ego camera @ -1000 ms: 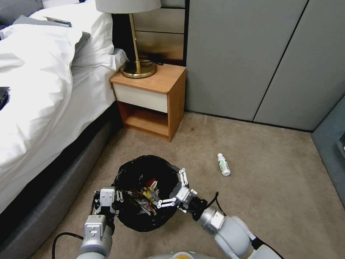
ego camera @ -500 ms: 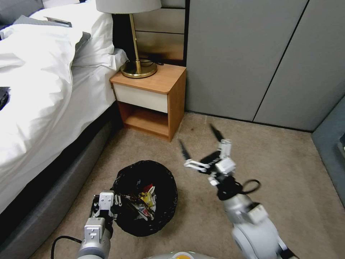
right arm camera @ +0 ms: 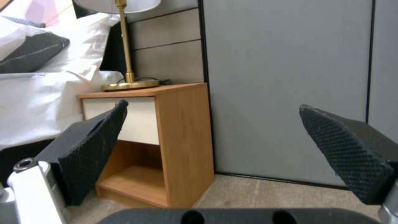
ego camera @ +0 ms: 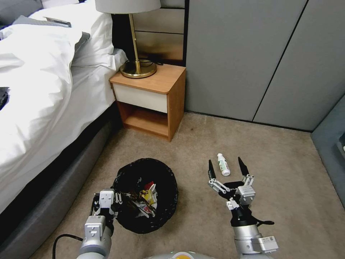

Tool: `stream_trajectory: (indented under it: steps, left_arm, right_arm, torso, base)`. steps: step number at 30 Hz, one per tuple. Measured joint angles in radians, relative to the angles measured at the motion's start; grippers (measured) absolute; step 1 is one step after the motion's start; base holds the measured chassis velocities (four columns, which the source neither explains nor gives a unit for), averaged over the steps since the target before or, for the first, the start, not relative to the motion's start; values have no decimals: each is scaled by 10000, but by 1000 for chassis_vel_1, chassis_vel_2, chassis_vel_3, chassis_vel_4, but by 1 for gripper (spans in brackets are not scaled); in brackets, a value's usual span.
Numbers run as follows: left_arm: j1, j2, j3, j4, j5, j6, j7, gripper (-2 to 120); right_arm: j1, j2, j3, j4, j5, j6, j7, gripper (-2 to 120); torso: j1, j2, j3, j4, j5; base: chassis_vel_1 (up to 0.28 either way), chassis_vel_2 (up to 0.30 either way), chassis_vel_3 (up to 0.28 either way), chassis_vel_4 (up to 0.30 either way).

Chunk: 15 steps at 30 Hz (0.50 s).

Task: Pick up the trash bin, then pick up the garbage from the floor and place it into the trash bin.

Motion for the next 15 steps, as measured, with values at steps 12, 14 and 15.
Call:
stream_trajectory:
  steps: [12,14,15]
  left_arm:
    - [-38,-23,-10,-1,83,0,55,1]
    - [-52,-26,0,3,89,0,58,1]
    - [-61,-27,6,8,90,0,62,1]
  right_arm:
    - [139,-14,112,-154,-58,104,-141,100]
    - [149,-16,138,-155,-65,106,-147,100]
    - [157,-18,160,-154,-69,107,-153,100]
  torso:
    - [0,0,0,0,0]
    - [0,0,0,0,0]
    - [0,0,0,0,0]
  base:
    - [0,0,0,0]
    - [0,0,0,0]
    - [0,0,0,0]
